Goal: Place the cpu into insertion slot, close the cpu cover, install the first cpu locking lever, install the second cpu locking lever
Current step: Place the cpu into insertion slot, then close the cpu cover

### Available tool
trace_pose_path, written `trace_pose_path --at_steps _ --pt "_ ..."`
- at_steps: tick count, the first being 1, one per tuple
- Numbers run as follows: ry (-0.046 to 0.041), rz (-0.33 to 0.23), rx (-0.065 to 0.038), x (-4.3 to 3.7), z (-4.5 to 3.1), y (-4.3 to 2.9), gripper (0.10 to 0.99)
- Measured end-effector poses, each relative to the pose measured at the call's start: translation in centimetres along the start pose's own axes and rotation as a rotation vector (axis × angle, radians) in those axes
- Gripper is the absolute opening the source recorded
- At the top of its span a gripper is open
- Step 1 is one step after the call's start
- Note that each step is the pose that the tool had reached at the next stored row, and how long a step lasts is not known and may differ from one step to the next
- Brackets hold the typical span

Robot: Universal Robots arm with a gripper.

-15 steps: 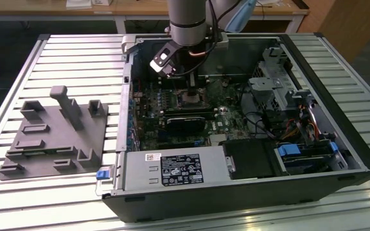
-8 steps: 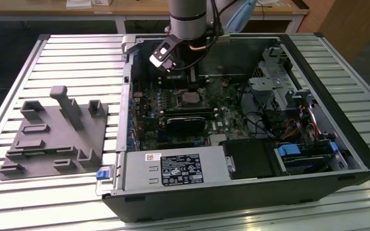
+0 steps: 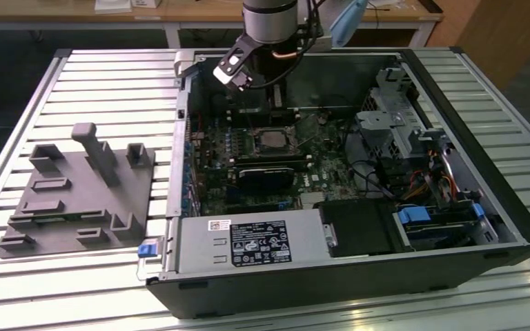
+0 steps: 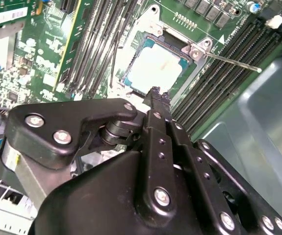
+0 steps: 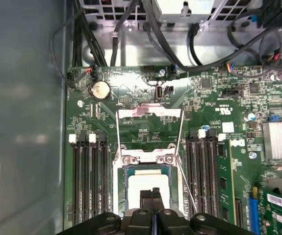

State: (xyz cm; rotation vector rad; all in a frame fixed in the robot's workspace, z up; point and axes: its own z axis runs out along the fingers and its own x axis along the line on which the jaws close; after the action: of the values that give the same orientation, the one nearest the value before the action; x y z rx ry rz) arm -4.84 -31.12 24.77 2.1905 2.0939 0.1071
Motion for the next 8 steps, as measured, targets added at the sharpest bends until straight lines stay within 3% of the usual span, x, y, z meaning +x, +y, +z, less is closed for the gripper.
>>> trace_pose_path --at_steps 8 --pt "-0.0001 0.0 0.0 0.0 -0.12 0.01 0.106"
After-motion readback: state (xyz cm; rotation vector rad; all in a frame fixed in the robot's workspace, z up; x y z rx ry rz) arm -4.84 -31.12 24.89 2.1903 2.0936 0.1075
